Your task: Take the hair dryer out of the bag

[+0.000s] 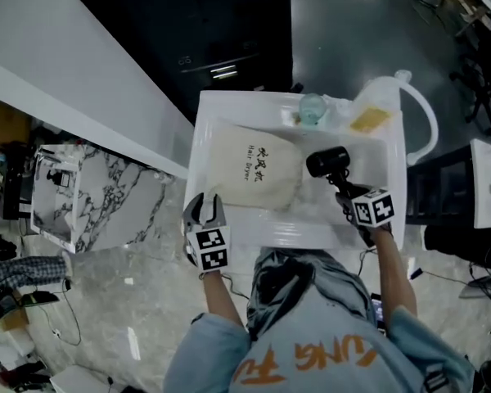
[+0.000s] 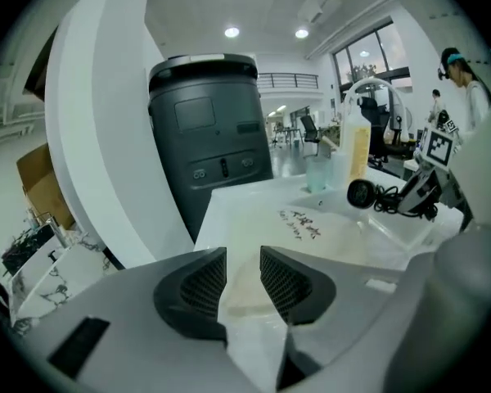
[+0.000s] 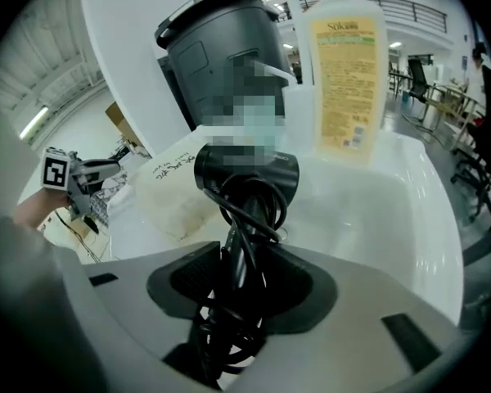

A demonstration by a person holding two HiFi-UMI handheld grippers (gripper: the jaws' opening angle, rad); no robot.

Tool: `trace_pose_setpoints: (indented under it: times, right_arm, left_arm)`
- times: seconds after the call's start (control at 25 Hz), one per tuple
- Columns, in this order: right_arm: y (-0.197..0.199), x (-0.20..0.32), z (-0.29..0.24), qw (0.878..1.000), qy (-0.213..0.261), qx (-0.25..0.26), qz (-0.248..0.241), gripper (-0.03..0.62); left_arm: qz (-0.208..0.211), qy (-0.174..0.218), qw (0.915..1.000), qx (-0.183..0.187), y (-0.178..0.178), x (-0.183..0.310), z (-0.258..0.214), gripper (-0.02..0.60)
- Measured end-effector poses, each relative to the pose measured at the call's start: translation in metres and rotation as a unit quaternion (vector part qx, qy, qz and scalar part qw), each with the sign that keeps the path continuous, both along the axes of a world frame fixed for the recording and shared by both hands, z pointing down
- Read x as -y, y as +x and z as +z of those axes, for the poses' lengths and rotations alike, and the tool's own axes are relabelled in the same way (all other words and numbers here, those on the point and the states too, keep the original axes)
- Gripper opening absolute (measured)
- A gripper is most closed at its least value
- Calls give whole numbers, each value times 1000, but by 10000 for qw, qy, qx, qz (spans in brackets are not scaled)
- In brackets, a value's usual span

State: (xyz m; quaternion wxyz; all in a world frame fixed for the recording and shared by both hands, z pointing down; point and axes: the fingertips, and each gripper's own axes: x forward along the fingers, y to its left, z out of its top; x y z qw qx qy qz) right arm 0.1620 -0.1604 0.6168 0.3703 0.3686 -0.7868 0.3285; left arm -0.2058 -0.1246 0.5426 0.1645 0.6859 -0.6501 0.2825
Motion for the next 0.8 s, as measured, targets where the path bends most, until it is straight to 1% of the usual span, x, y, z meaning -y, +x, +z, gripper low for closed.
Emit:
trace_pose_setpoints:
  times: [0.12,0.24,0.32,0.4,0.56,0.64,0.8]
  right_arm:
    - [6,2,14,9994,-246,-116,215,170]
    - [10,2,29,9983,-447,-312,209,170]
    - [10,1,38,9973,-592,-407,153,170]
    - [9,1,48,9959,-713,-535,134,170]
    - [6,6,65,9938,-920,-588,212,170]
    - [5,8,74,9927,-996,-647,211,170]
    - [2,13,93,9900,-1134,-783,300,170]
  left_arm:
    - [135,399,9990,-168,29,8,-23,123]
    - [285,741,9958,-448,59,12,-41,116]
    - [435,938,9918,-751,82,13,-51,85]
    - [606,1066,9878,-955,102,13,-57,59]
    - [784,1146,9842,-1096,128,10,-62,19]
    - [850,1145,9829,-1165,136,8,-62,14]
    - [965,1037,9829,-1179,147,3,-59,12]
